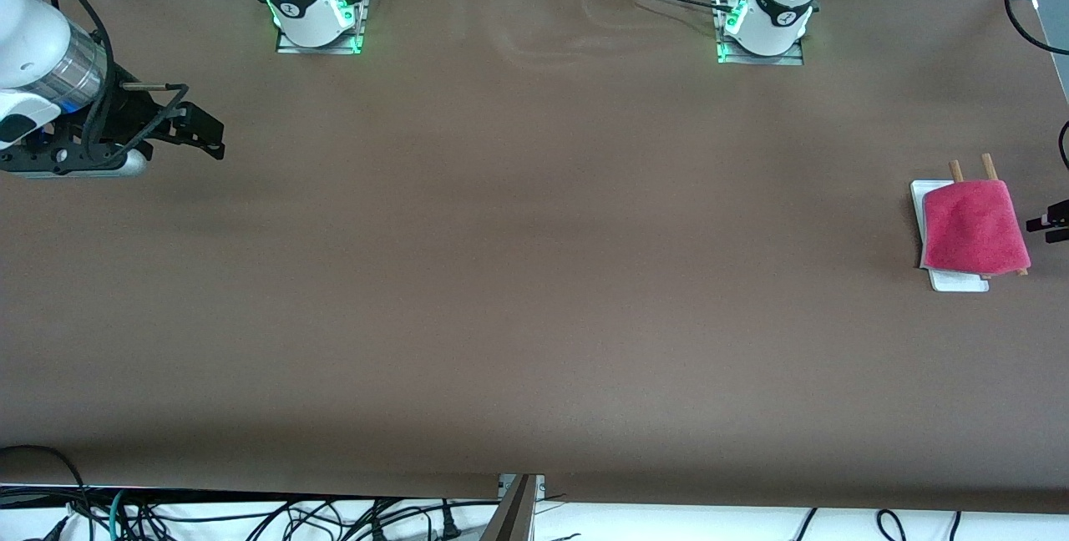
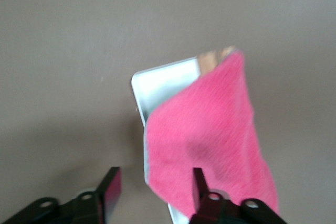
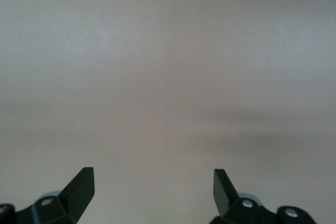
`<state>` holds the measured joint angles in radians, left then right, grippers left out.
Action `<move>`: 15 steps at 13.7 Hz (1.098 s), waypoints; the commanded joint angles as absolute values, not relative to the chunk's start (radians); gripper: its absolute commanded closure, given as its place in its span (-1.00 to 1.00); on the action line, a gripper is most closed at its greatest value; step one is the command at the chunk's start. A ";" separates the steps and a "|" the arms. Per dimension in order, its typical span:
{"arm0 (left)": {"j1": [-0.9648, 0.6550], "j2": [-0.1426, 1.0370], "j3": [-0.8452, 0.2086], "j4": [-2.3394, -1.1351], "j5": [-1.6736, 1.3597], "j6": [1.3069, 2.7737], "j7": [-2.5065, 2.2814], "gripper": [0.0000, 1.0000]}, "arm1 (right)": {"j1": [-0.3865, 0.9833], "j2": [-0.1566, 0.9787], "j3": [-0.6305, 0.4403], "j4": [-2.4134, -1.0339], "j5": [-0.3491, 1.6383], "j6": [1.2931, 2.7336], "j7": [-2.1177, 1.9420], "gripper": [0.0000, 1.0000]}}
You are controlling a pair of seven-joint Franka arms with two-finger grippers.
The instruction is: Pass towel and hang on rack
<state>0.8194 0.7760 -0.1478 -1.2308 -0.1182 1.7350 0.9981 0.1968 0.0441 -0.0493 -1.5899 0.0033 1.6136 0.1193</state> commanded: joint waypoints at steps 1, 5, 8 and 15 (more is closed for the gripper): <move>0.700 0.636 -0.140 -1.243 0.002 1.678 0.841 -1.00 | 0.199 0.063 -0.049 -1.537 0.006 1.608 0.115 -1.00; 0.553 0.456 -0.153 -1.243 0.075 1.599 0.614 -1.00 | 0.199 0.063 -0.049 -1.542 0.006 1.595 0.110 -1.00; 0.470 0.365 -0.213 -1.243 0.077 1.595 0.358 -1.00 | 0.199 0.063 -0.049 -1.542 0.000 1.592 0.107 -1.00; 0.136 0.105 -0.067 -1.483 -0.007 1.500 0.058 -1.00 | 0.201 0.063 -0.048 -1.542 0.000 1.588 0.107 -1.00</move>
<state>0.3222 0.2633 -0.2559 -1.3038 0.0368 1.4867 0.0793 0.1998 0.0570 -0.0484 -1.5662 0.0035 1.6102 0.1188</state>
